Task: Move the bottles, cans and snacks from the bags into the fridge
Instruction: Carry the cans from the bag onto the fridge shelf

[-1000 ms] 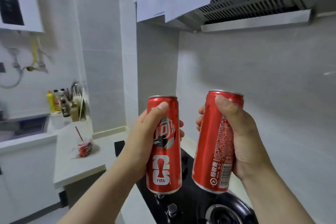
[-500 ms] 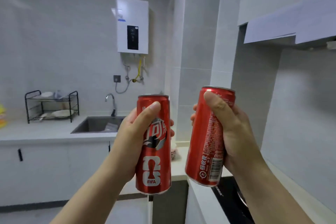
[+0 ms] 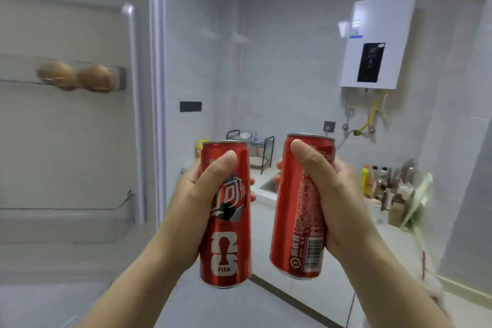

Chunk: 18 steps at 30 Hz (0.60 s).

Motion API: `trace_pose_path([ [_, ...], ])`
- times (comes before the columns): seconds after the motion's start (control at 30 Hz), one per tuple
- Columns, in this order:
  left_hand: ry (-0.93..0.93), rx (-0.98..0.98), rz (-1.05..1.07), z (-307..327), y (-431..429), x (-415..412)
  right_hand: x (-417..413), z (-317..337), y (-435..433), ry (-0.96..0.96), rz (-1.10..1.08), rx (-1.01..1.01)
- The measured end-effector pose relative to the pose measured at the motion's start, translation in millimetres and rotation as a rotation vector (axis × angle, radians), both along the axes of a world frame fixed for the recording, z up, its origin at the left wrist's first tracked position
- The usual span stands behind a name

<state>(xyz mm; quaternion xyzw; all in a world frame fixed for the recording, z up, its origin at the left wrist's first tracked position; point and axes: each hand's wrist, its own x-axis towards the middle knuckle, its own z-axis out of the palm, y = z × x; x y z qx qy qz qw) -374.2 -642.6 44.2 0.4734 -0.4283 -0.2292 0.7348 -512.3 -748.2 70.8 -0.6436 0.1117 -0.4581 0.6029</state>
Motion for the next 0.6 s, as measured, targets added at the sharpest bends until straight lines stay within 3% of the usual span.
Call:
trace_pose_path([
  [0.3,0.057,0.041,0.467,-12,68,38,103,-15,14,0.026,0.451,0.003],
  [0.6,0.098,0.073,0.908,-25,177,35,174,-32,109,0.056,0.763,-0.046],
])
